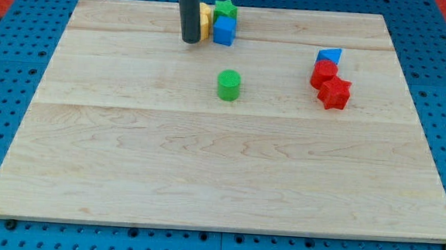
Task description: Move the green circle to the bottom of the blue cube
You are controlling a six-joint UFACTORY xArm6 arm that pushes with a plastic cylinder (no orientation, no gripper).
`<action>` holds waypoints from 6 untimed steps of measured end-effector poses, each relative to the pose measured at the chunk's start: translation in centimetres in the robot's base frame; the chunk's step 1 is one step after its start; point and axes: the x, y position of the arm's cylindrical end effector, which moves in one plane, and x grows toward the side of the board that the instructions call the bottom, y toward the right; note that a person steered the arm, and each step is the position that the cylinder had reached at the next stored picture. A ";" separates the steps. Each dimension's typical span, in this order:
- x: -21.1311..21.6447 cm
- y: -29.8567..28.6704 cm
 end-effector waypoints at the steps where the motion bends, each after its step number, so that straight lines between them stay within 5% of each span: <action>1: 3.1 0.5; 4: 12.7 12.0; 5: 16.3 12.4; 6: 14.9 8.8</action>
